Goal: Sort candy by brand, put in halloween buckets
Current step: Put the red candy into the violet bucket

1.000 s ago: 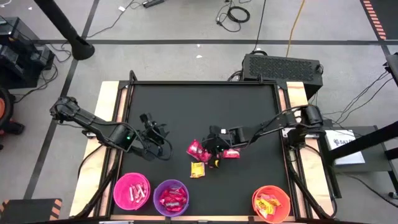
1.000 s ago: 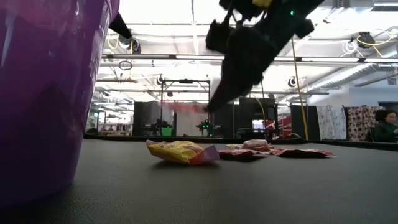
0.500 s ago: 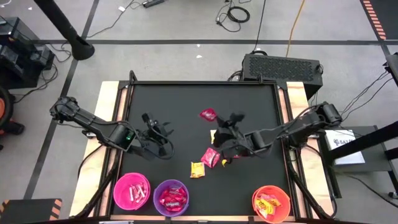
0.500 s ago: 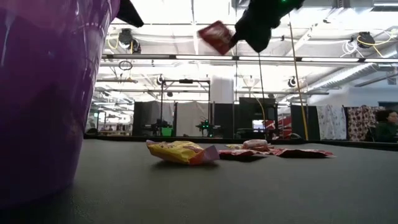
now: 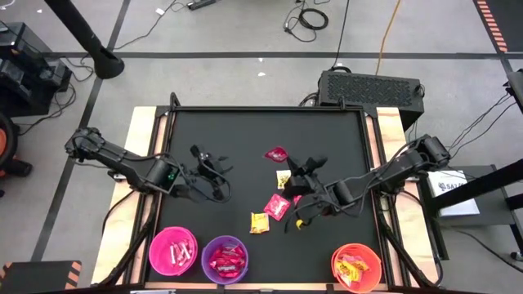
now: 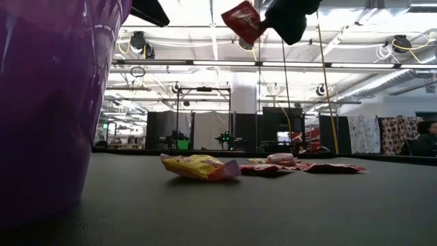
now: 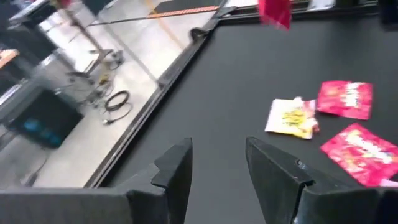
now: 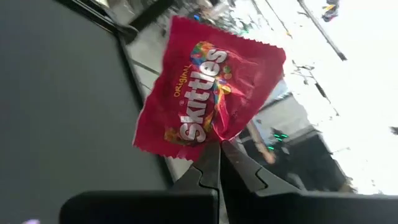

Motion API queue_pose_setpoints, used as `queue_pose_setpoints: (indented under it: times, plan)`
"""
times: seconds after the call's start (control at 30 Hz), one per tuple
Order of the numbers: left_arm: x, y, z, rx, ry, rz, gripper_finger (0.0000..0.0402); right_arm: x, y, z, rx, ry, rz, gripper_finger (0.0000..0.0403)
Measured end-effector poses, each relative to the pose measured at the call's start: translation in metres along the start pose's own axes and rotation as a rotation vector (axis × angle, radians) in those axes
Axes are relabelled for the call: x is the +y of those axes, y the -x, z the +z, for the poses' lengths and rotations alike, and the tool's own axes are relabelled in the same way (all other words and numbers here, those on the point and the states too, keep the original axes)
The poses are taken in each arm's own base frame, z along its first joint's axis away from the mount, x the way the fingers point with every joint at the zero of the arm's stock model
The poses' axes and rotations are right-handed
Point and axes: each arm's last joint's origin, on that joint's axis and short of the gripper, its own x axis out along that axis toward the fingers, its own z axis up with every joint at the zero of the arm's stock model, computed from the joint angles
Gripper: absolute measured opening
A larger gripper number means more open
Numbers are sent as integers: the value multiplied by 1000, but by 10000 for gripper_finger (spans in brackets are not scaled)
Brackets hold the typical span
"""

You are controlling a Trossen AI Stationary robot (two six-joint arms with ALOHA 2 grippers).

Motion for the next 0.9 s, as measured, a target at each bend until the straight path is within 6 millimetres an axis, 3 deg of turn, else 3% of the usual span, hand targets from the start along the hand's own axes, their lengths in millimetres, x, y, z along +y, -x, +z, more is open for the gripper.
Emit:
queue_pose_setpoints:
  times: [0.17, 0.37, 0.63, 0.9]
  plan:
    - [-8, -2, 11, -67, 23, -127, 157, 0, 0, 4, -33, -31, 56, 0]
    - [-20, -16, 33, -228, 163, -146, 157, 0, 0, 5, -41, -46, 57, 0]
    - [-23, -52, 35, -221, 164, -144, 157, 0, 0, 5, -40, -41, 57, 0]
    - [-18, -67, 33, -200, 176, -116, 157, 0, 0, 5, -41, -37, 61, 0]
